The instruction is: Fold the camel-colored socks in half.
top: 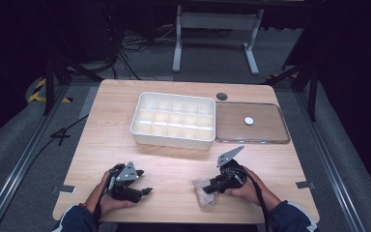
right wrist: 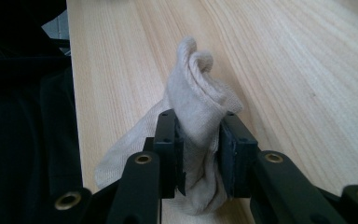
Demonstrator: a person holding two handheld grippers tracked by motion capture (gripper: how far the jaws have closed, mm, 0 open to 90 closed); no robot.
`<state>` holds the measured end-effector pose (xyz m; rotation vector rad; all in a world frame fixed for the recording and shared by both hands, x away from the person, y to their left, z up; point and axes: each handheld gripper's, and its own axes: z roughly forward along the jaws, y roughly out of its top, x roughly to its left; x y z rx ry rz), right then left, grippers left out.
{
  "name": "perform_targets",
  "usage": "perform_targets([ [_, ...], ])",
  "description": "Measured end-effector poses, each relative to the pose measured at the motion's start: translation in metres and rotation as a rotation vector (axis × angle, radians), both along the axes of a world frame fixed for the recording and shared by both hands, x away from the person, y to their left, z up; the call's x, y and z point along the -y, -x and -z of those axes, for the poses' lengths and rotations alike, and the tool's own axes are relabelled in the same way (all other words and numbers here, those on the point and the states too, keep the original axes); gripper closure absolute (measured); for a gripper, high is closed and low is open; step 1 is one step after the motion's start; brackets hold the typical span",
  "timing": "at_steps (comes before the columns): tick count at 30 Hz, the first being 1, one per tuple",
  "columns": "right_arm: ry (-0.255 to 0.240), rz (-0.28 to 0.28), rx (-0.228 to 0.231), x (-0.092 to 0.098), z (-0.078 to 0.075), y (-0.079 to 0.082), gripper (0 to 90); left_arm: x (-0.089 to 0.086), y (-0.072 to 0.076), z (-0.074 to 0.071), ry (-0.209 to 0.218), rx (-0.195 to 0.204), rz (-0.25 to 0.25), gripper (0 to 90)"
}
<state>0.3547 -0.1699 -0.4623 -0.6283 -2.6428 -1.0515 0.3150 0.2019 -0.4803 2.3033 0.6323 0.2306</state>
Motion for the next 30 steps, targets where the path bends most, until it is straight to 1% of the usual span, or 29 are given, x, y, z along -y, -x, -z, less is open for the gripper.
perform_targets([
  [2, 0.009, 0.002, 0.026, 0.0, -0.003, 0.003, 71.8, 0.0, 0.0, 0.0, 0.0, 0.0, 0.001, 29.4],
  [5, -0.002, 0.012, 0.068, 0.002, -0.009, 0.005, 72.0, 0.0, -0.001, 0.0, 0.0, 0.001, -0.003, 27.6],
  [6, -0.002, 0.021, 0.092, 0.003, -0.012, 0.006, 72.0, 0.0, -0.002, 0.001, -0.001, 0.003, -0.004, 26.5],
  [8, -0.008, 0.045, 0.115, 0.007, -0.015, 0.005, 72.0, 0.001, -0.002, 0.001, -0.005, 0.002, -0.008, 24.2],
  [9, -0.005, 0.062, 0.137, 0.009, -0.017, 0.004, 72.0, 0.001, -0.002, 0.001, -0.007, 0.0, -0.011, 23.1],
  [10, -0.006, 0.072, 0.143, 0.011, -0.018, 0.004, 72.0, 0.001, -0.003, 0.001, -0.004, -0.002, -0.012, 21.6],
  [12, -0.008, 0.093, 0.17, 0.015, -0.02, 0.003, 72.0, 0.001, -0.004, 0.002, -0.006, 0.003, -0.017, 19.6],
  [13, -0.008, 0.105, 0.179, 0.017, -0.021, 0.002, 72.0, 0.001, -0.004, 0.002, -0.012, 0.0, -0.027, 18.4],
  [15, -0.011, 0.121, 0.206, 0.021, -0.022, 0.001, 72.0, 0.001, -0.005, 0.003, -0.006, 0.001, -0.034, 15.0],
  [20, -0.019, 0.16, 0.248, 0.028, -0.026, 0.0, 72.0, 0.002, -0.007, 0.002, -0.011, 0.0, -0.035, 14.7],
  [21, -0.019, 0.16, 0.248, 0.028, -0.026, 0.0, 72.0, 0.002, -0.007, 0.002, -0.011, 0.0, -0.035, 14.6],
  [22, -0.024, 0.166, 0.258, 0.029, -0.026, -0.001, 72.0, 0.002, -0.007, 0.002, -0.01, 0.001, -0.03, 14.6],
  [23, -0.025, 0.186, 0.264, 0.031, -0.028, -0.001, 72.0, 0.002, -0.008, 0.003, -0.007, 0.003, -0.029, 14.7],
  [24, -0.025, 0.186, 0.264, 0.031, -0.028, -0.001, 72.0, 0.002, -0.008, 0.003, -0.007, 0.003, -0.029, 14.8],
  [26, -0.031, 0.203, 0.289, 0.033, -0.03, -0.002, 71.9, 0.002, -0.007, 0.003, -0.006, 0.003, -0.036, 14.8],
  [28, -0.039, 0.219, 0.296, 0.035, -0.032, -0.003, 72.0, 0.001, -0.007, 0.003, -0.005, 0.002, -0.034, 15.4],
  [30, -0.036, 0.232, 0.315, 0.038, -0.034, -0.004, 72.0, 0.0, -0.006, 0.002, -0.008, 0.004, -0.031, 16.3],
])
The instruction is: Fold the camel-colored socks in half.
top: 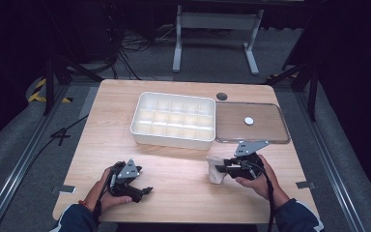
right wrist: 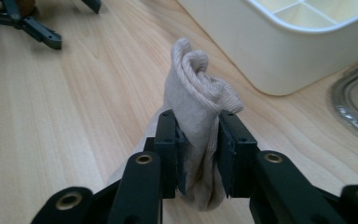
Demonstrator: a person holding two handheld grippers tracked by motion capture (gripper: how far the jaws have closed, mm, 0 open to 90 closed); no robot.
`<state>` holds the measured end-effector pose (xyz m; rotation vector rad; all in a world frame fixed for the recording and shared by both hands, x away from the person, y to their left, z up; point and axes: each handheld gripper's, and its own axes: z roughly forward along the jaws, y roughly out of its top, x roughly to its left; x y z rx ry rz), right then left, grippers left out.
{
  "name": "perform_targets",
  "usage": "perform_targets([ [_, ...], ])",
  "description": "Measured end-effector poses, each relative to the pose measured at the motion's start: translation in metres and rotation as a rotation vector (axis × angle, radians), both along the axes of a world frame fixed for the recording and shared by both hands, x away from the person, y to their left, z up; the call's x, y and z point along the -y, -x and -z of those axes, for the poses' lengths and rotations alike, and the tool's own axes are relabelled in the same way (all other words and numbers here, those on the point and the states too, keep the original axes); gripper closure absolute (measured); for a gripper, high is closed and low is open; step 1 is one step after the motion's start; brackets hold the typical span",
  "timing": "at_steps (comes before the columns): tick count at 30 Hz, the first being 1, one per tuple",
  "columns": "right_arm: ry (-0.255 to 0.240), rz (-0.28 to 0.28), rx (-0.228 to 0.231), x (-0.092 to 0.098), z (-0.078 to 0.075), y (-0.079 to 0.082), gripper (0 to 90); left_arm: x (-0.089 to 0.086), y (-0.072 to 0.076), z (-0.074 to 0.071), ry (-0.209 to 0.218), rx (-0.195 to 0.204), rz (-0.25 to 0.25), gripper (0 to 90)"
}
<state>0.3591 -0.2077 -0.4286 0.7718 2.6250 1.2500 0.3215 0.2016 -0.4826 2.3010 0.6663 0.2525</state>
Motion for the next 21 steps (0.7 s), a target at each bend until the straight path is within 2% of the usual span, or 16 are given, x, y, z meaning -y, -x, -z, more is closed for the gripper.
perform_targets([
  [8, -0.003, 0.051, 0.055, 0.008, -0.005, -0.003, 72.0, 0.0, 0.0, 0.0, 0.001, 0.0, 0.002, 16.4],
  [21, -0.006, 0.082, 0.064, 0.015, -0.007, -0.001, 72.0, 0.001, -0.002, 0.0, 0.002, -0.003, 0.01, 15.7],
])
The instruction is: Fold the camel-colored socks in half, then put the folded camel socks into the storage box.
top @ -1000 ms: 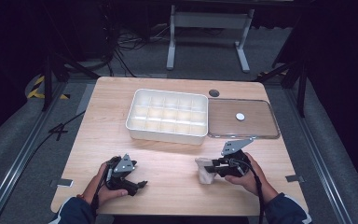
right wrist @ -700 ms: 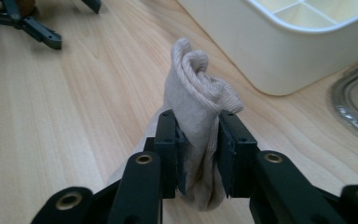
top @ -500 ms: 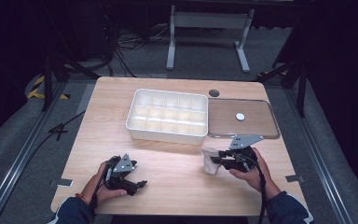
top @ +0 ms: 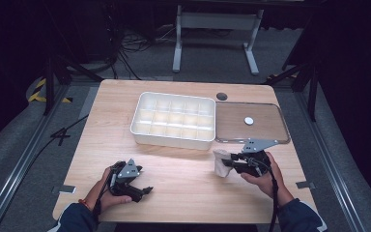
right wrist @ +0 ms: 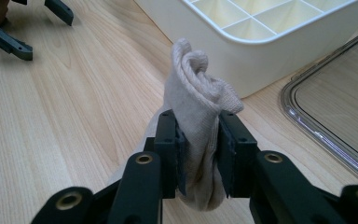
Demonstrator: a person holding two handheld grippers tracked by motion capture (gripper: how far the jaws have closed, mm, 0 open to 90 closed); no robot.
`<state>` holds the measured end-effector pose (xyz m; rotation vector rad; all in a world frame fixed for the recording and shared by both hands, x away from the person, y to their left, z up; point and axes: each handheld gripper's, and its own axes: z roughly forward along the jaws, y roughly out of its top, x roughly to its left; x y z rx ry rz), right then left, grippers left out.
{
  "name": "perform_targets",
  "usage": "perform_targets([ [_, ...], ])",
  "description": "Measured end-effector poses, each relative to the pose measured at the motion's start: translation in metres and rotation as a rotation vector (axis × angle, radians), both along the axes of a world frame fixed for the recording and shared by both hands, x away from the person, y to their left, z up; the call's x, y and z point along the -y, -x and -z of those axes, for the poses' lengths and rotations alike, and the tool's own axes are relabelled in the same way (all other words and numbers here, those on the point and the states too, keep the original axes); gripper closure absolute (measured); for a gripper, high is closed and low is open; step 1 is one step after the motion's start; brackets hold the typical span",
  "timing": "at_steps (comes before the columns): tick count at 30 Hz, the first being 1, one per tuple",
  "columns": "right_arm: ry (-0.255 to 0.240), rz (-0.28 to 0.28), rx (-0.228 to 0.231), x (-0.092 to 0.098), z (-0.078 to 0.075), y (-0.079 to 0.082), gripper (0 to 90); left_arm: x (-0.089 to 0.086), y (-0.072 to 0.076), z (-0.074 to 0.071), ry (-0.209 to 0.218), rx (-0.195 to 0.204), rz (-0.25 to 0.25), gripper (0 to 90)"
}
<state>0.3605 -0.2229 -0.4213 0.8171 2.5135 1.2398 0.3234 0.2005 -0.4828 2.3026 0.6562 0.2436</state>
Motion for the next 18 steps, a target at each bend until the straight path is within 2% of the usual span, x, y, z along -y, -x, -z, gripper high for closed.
perform_targets([
  [7, -0.029, 0.013, 0.026, 0.0017, -0.0073, -0.0007, 71.9, -0.0002, 0.0014, 0.0001, 0.001, 0.002, -0.01, 15.9],
  [18, -0.056, 0.035, 0.042, 0.0065, -0.0081, -0.0028, 71.8, -0.0001, 0.0014, 0.0001, 0.002, 0.001, -0.01, 15.7],
])
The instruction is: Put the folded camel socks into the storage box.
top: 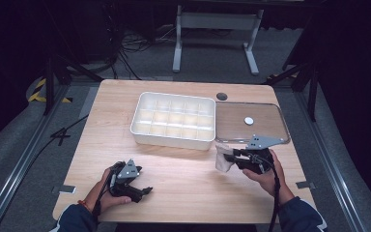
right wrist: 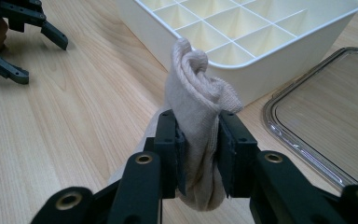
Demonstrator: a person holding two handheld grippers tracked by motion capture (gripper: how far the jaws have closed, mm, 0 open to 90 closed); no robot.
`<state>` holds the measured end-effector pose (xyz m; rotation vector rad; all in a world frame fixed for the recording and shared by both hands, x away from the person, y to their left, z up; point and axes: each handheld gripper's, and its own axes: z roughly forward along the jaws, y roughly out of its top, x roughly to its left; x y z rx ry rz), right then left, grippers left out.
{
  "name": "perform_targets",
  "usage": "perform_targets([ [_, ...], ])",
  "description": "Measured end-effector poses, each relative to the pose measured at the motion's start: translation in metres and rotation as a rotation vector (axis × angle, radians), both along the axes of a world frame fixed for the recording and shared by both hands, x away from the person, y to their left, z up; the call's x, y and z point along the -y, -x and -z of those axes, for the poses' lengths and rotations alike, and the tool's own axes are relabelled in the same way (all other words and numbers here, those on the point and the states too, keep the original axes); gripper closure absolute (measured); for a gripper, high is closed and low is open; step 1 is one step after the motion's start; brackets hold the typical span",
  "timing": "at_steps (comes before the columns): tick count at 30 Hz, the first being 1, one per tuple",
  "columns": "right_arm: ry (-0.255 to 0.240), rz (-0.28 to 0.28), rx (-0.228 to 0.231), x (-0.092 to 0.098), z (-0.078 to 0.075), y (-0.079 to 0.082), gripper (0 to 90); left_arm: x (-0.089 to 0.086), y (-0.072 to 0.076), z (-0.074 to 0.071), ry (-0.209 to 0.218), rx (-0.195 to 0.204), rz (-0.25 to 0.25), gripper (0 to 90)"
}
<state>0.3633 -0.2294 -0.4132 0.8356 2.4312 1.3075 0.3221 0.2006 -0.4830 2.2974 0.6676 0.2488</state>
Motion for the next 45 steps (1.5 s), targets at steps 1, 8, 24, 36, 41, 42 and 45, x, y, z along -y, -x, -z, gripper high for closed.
perform_targets([
  [1, -0.003, 0.004, 0.002, 0.0, 0.0, 0.0, 71.8, 0.0, 0.0, 0.0, 0.001, 0.0, -0.001, 15.6],
  [8, -0.006, 0.015, 0.029, 0.001, -0.006, 0.0, 71.8, 0.001, -0.002, 0.0, 0.001, -0.001, 0.013, 14.9],
  [24, -0.026, 0.048, 0.115, 0.007, -0.031, -0.005, 71.7, 0.004, -0.006, 0.0, 0.0, -0.003, 0.009, 14.5],
  [36, -0.009, 0.033, 0.184, -0.011, -0.058, -0.022, 71.7, 0.004, -0.007, 0.0, -0.003, -0.002, 0.011, 14.6],
  [41, -0.002, 0.021, 0.193, -0.024, -0.066, -0.031, 71.7, 0.004, -0.006, 0.0, -0.003, -0.004, 0.011, 14.6],
  [42, 0.0, 0.018, 0.192, -0.027, -0.066, -0.033, 71.7, 0.004, -0.006, 0.0, -0.003, -0.004, 0.01, 14.6],
  [45, 0.018, 0.018, 0.192, -0.035, -0.066, -0.039, 71.7, 0.004, -0.006, 0.0, -0.004, -0.004, 0.01, 14.6],
])
